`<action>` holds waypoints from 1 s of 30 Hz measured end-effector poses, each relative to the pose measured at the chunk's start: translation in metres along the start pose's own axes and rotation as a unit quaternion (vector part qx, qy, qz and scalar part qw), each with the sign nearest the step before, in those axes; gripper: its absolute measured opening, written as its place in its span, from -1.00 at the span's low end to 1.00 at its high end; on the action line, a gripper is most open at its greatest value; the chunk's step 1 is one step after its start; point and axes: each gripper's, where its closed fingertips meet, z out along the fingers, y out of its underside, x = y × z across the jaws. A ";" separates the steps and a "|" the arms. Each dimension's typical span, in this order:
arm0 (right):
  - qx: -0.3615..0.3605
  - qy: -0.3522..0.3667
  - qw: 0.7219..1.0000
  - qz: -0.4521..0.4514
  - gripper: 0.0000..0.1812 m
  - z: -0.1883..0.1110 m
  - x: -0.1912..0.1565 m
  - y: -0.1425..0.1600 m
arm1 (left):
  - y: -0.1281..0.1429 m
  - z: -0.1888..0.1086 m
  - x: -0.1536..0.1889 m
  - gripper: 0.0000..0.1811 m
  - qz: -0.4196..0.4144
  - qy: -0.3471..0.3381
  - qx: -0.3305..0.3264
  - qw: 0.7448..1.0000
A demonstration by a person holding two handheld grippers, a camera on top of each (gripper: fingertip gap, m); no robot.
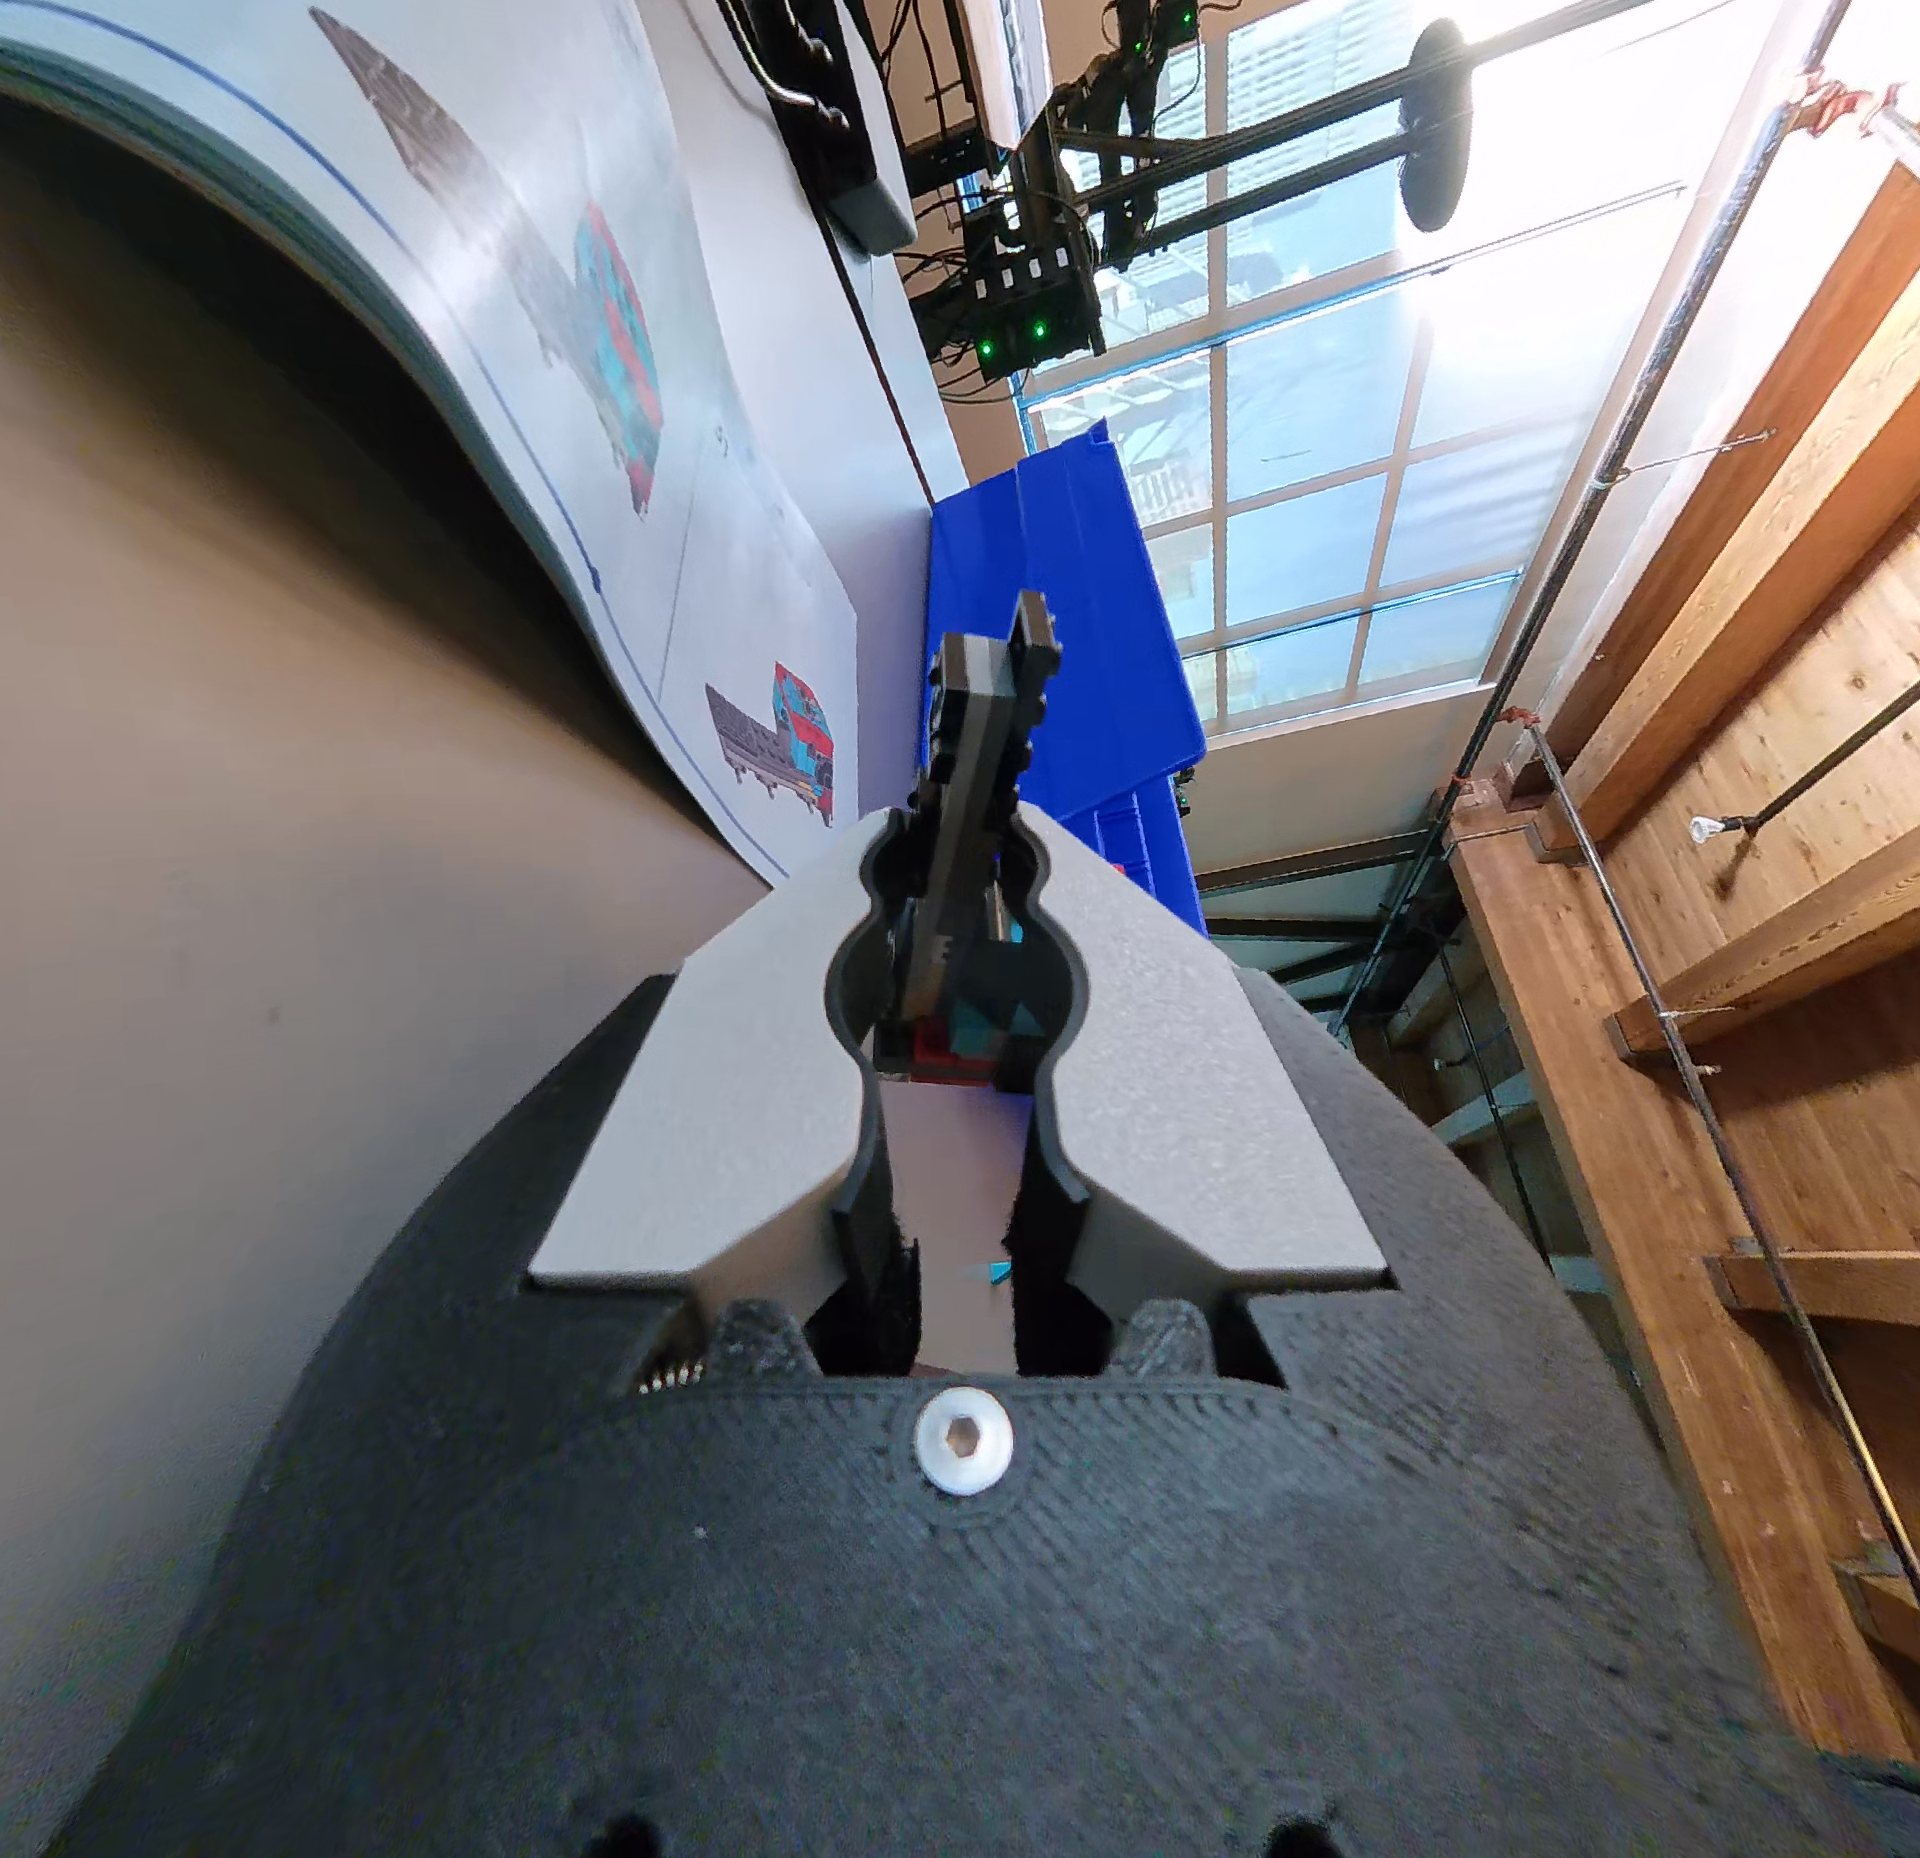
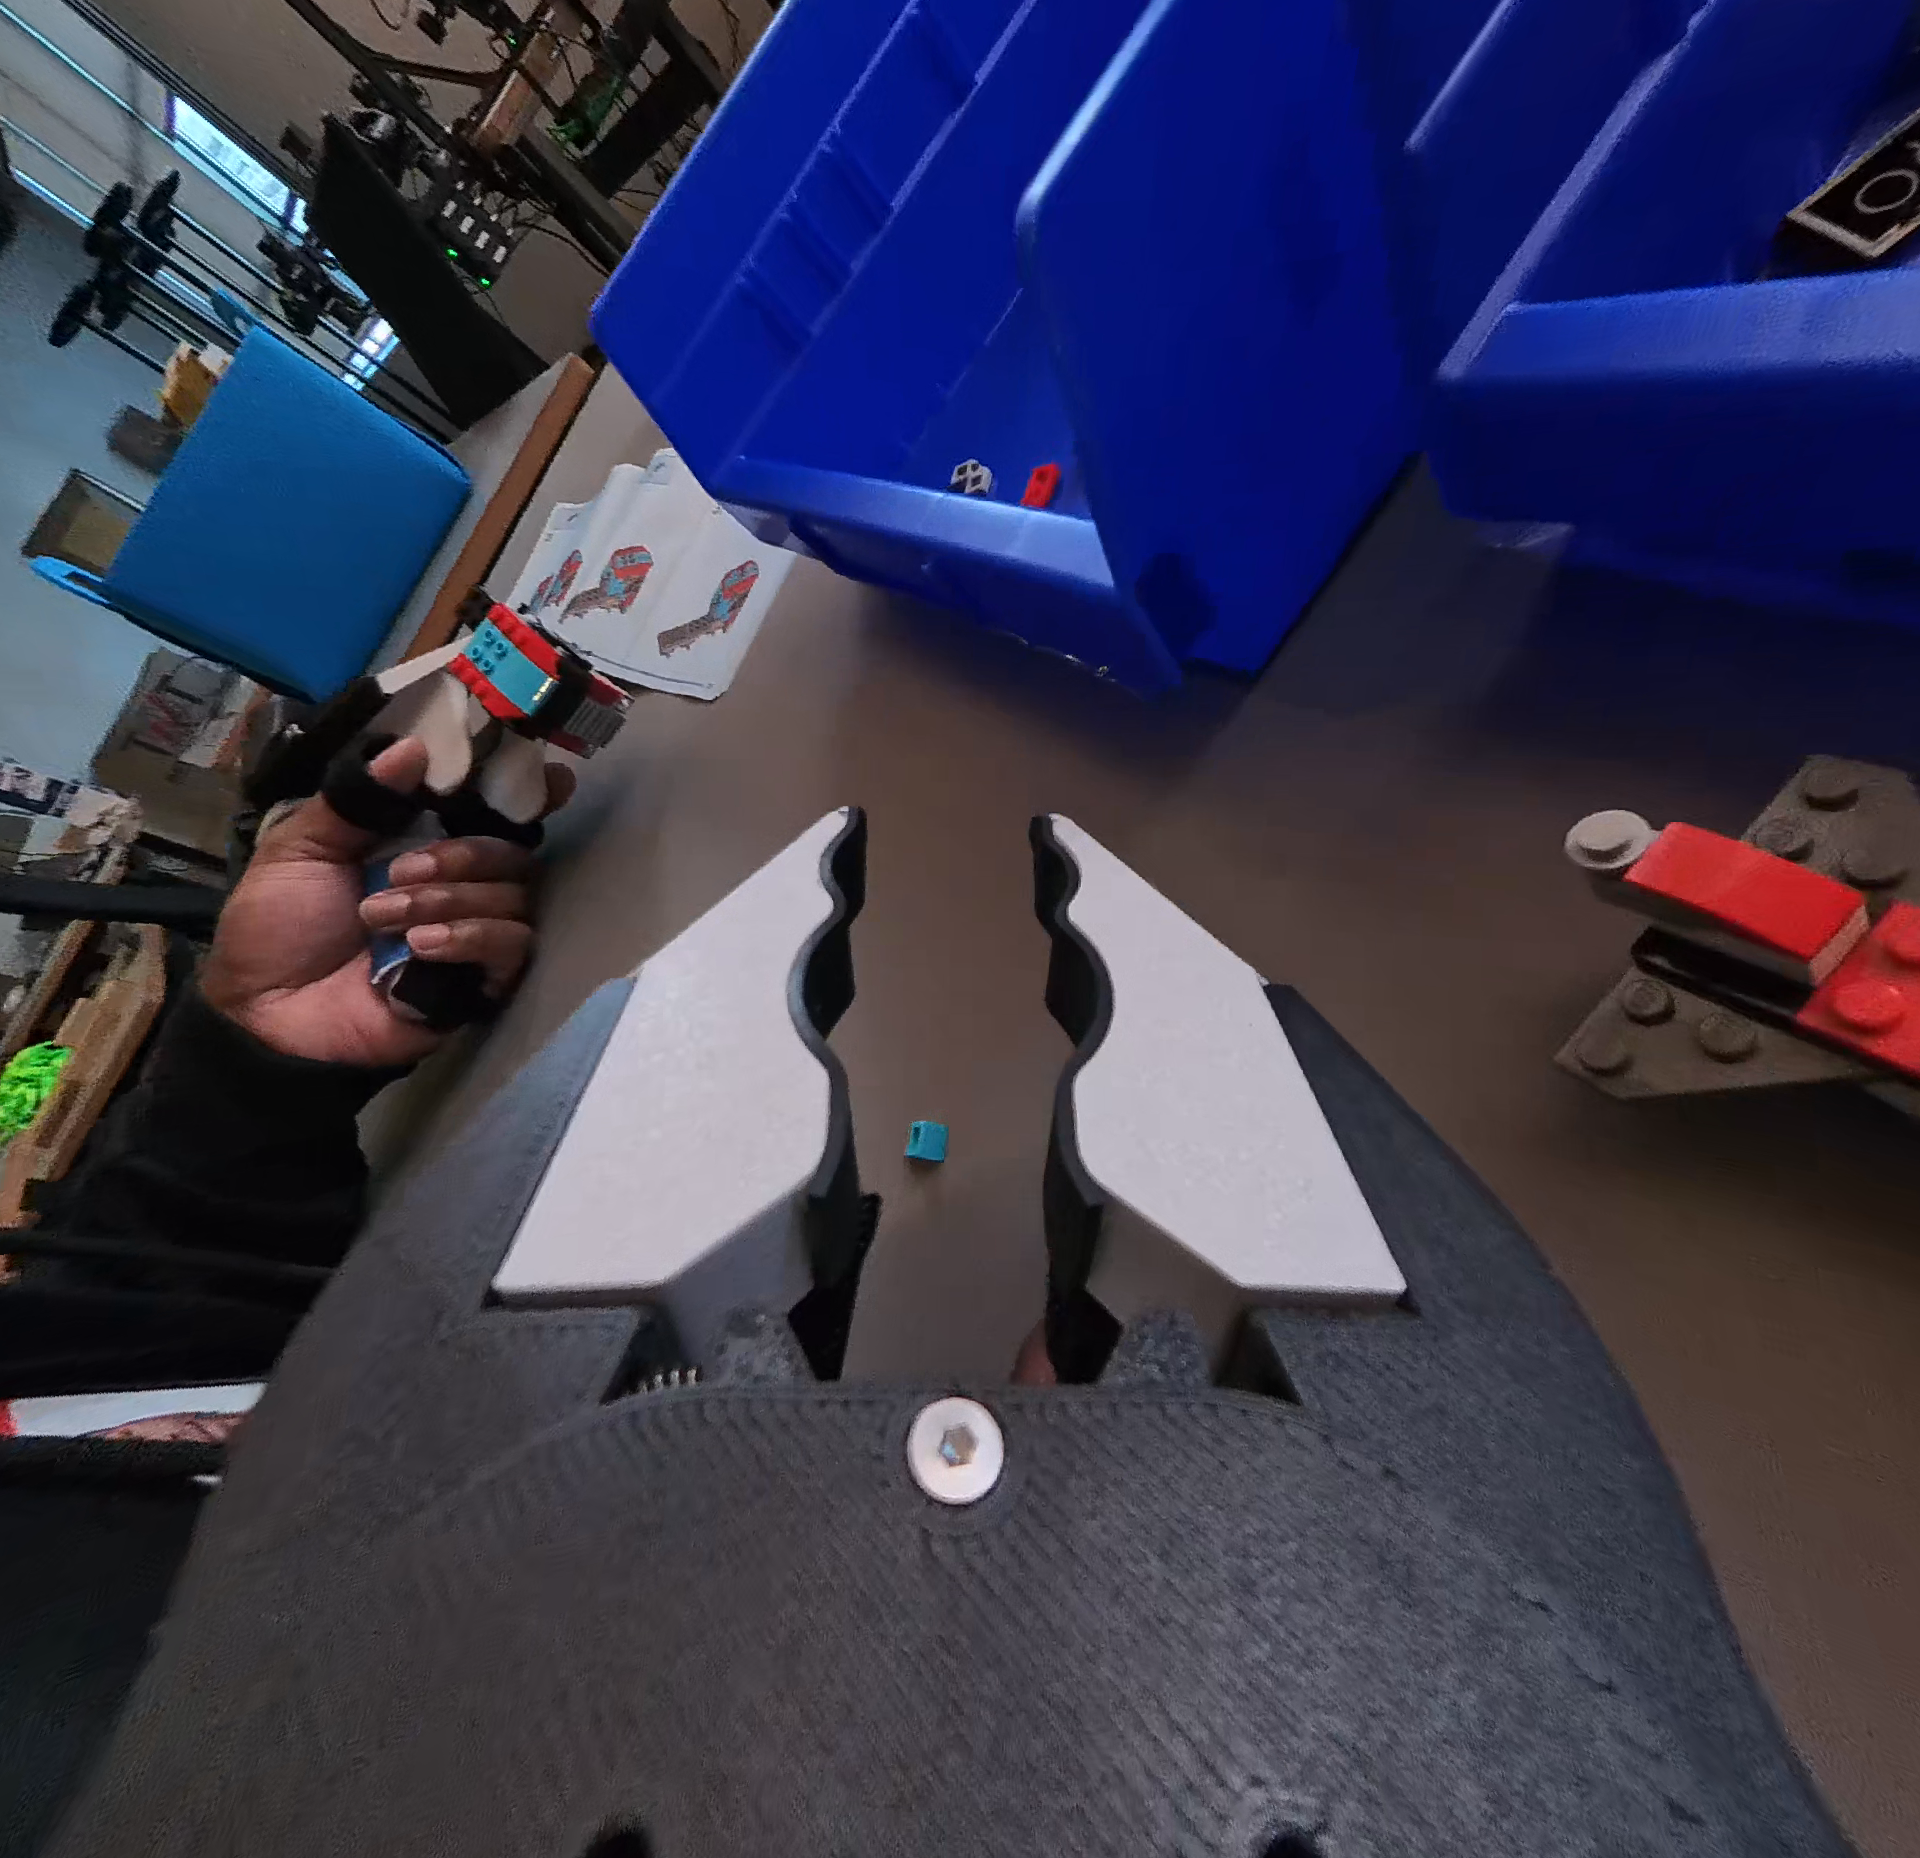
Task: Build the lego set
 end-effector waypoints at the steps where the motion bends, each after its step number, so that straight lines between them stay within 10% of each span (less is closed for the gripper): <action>1: -0.001 -0.005 1.000 0.006 -0.64 0.000 0.000 0.000 | 0.000 0.000 0.000 -0.81 0.000 -0.002 -0.001 1.000; 30: -0.007 -0.089 0.994 0.069 -0.70 0.000 -0.003 -0.006 | -0.004 0.005 -0.015 -0.81 -0.001 -0.057 0.012 0.998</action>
